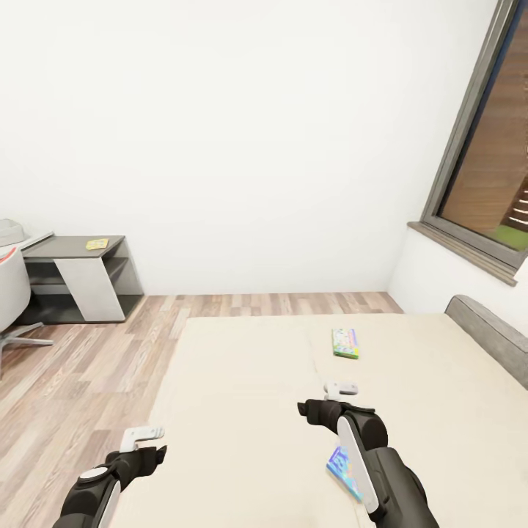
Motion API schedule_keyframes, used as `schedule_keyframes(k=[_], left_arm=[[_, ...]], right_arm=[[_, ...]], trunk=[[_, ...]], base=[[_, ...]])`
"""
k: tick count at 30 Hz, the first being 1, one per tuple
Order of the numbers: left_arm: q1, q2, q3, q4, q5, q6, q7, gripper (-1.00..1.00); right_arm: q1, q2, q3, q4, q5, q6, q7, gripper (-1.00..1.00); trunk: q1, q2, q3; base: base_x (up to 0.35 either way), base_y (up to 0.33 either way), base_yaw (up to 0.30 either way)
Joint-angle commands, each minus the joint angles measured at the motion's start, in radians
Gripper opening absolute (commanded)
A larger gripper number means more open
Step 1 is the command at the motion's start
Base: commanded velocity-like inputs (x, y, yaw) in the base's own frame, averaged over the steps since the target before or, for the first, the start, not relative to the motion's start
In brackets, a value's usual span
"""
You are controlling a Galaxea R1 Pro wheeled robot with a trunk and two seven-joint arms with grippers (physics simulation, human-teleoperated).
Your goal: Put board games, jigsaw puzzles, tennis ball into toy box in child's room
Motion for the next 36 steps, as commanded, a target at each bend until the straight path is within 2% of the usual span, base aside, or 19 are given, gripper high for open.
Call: schedule_keyframes(k=[1, 12, 36], left_arm=[[-0.001, 0.000, 0.002, -0.002, -0.008, 0.005, -0.009, 1.00], [-0.001, 0.000, 0.002, -0.002, -0.008, 0.006, -0.009, 1.00], [-0.001, 0.000, 0.002, -0.002, -0.008, 0.005, -0.009, 1.00]], right_arm=[[-0.001, 0.000, 0.001, -0.001, -0.010, 0.003, -0.010, 1.00], [-0.001, 0.000, 0.001, -0.001, -0.010, 0.003, -0.010, 1.00], [-0.001, 0.000, 0.001, -0.001, -0.010, 0.003, -0.010, 1.00]], trunk=[[0.001, -0.002, -0.002], [0.001, -0.002, -0.002], [0.001, -0.002, -0.002]], base=[[0.000, -0.251, 0.000], [0.000, -0.209, 0.000], [0.017, -0.035, 0.000]])
